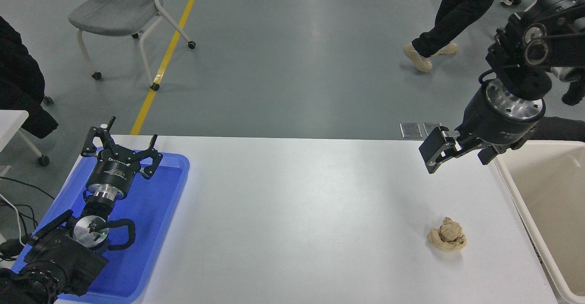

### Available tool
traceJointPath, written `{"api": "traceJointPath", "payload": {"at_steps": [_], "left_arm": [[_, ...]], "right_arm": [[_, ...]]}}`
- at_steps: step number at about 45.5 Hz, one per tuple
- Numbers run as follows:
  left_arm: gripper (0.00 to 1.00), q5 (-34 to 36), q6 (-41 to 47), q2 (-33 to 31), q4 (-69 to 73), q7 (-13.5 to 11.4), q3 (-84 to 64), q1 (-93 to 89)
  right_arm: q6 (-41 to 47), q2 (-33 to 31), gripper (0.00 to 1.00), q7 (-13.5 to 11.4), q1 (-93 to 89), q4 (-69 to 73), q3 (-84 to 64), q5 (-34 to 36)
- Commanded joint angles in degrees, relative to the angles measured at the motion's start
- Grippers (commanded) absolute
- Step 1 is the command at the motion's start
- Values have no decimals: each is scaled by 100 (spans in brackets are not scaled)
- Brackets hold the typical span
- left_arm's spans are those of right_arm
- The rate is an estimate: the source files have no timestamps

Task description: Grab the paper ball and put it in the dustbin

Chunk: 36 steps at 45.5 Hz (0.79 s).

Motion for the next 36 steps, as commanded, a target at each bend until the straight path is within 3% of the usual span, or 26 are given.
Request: {"api": "traceJointPath", "payload": {"at_steps": [1,17,26,36], "left_arm": [[100,0,0,0,0,9,0,0],[100,0,0,0,0,0,0,0],[100,0,0,0,0,0,0,0],[100,0,0,0,-17,0,0,0]], "right_arm": [[-108,-88,100,-55,-14,-3,-56,-25],[-257,-237,100,-55,-383,-56,-47,-174],[-987,-580,100,-37,-1007,-275,137,-253],[-1058,-1344,100,16,-2280,-723,795,-1325]]}}
